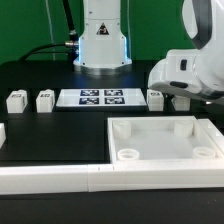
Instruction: Assemble square table
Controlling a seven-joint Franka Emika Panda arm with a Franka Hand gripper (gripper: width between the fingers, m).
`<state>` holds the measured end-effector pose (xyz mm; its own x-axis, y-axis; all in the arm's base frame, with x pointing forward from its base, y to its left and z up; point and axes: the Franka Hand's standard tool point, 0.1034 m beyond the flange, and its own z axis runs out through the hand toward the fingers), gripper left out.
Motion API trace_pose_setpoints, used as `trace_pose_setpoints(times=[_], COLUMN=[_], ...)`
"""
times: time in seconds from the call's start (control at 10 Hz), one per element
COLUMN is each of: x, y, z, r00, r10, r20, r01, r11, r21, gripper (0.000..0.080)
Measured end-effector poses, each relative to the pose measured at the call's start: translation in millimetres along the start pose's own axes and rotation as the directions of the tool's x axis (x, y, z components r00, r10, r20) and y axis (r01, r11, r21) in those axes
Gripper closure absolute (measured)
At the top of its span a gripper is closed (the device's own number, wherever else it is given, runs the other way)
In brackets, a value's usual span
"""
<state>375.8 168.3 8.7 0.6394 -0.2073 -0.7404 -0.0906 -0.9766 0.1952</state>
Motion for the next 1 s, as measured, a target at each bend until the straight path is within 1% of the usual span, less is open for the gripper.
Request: trace_pose_setpoints(times=[0.1, 0.2, 0.3, 0.4, 0.5, 0.9, 1.0], x=[0.0, 0.2, 0.3, 0.4, 0.5, 0.6, 0.2], y=[0.1, 0.4, 0.6, 0.8, 0.9, 1.2, 4.5], z=[0.0, -0.1, -0.1, -0.3, -0.3, -0.5, -5.2], r00=[1.0, 1.0, 1.0, 1.0, 1.0, 1.0, 1.0], r10=[0.0, 0.001, 0.001, 0.001, 0.002, 0.002, -0.012], r20=[0.0, 0.0, 0.0, 0.0, 0.0, 0.0, 0.006], r01=[0.0, -0.001, -0.001, -0.001, -0.002, -0.002, 0.012], r11=[1.0, 1.0, 1.0, 1.0, 1.0, 1.0, 1.0], r21=[0.0, 0.001, 0.001, 0.002, 0.002, 0.002, 0.005], gripper=[0.0263, 0.0263, 0.041, 0.041, 0.0511, 0.0511, 0.0511])
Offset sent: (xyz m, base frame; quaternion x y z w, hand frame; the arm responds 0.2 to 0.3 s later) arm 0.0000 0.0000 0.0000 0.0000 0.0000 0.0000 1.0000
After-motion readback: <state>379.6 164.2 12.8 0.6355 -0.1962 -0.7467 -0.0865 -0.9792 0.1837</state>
